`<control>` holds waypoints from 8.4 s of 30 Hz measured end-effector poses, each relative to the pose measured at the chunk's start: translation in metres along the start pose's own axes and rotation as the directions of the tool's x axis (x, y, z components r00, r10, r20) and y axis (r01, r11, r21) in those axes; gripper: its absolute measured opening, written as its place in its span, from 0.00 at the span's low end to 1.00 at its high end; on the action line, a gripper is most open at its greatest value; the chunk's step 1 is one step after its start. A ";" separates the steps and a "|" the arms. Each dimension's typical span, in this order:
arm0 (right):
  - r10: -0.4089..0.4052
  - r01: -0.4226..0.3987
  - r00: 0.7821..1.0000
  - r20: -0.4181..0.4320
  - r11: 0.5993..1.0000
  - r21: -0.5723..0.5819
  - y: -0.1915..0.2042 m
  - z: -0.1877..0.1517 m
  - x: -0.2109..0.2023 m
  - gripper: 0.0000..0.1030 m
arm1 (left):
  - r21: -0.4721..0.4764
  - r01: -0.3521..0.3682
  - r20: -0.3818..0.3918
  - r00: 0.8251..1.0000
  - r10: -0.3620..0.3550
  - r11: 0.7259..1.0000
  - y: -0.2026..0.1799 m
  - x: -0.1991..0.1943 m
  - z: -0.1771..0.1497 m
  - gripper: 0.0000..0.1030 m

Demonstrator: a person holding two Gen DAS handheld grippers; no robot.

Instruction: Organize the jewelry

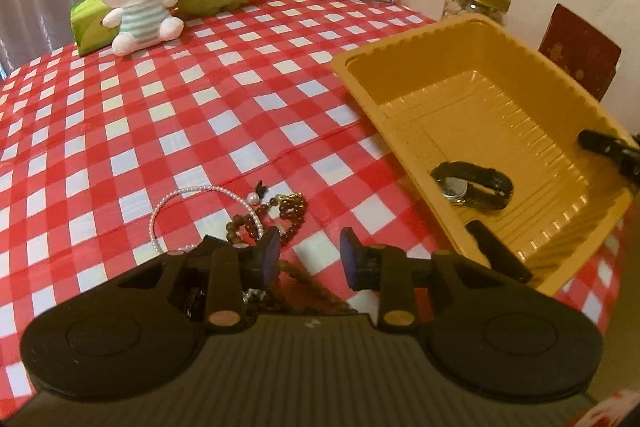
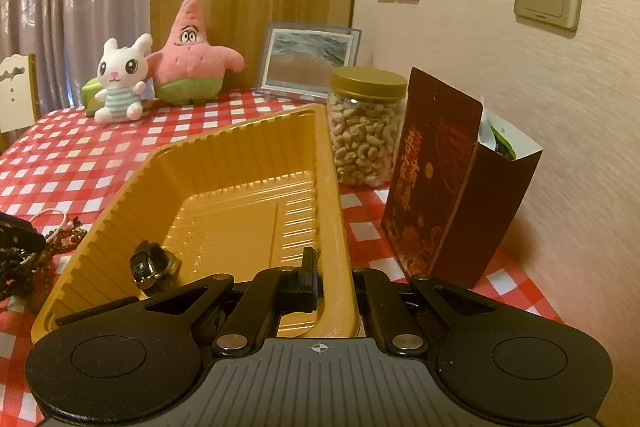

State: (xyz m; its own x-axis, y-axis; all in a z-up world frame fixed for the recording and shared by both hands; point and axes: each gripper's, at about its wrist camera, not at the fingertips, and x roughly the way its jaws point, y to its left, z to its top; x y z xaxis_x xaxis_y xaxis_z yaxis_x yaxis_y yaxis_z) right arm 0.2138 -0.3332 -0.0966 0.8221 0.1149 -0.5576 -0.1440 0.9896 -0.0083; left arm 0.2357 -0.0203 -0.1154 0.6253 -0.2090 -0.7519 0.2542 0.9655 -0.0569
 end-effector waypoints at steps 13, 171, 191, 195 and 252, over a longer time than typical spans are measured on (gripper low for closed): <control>0.001 -0.001 1.000 -0.004 1.000 0.000 0.005 0.008 0.015 0.03 | -0.067 -0.057 -0.064 0.997 0.053 0.996 0.015 0.039 0.010 0.10; 0.018 -0.018 0.999 -0.026 1.000 0.005 0.012 0.012 0.021 0.03 | 0.010 0.279 0.058 0.959 -0.279 0.960 -0.066 -0.013 0.045 0.18; 0.016 -0.016 1.000 -0.027 1.000 0.003 0.012 0.012 0.020 0.03 | -0.071 -0.059 -0.003 0.998 0.059 0.996 0.056 -0.049 -0.010 0.32; 0.016 -0.016 0.999 -0.028 1.000 0.004 0.012 0.012 0.021 0.03 | -0.070 -0.067 -0.003 0.998 0.067 0.995 0.061 -0.048 -0.014 0.32; 0.002 -0.002 1.000 -0.031 1.000 -0.010 0.014 0.013 0.017 0.03 | -0.287 0.154 0.098 0.987 -0.131 0.946 0.074 -0.071 0.040 0.19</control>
State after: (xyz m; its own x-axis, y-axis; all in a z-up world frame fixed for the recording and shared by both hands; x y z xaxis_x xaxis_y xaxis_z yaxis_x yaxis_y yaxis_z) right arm 0.2331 -0.3158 -0.0958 0.8042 0.1136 -0.5834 -0.1508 0.9884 -0.0154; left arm 0.2398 0.0594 -0.0403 0.6560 -0.3475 -0.6700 0.1249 0.9254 -0.3577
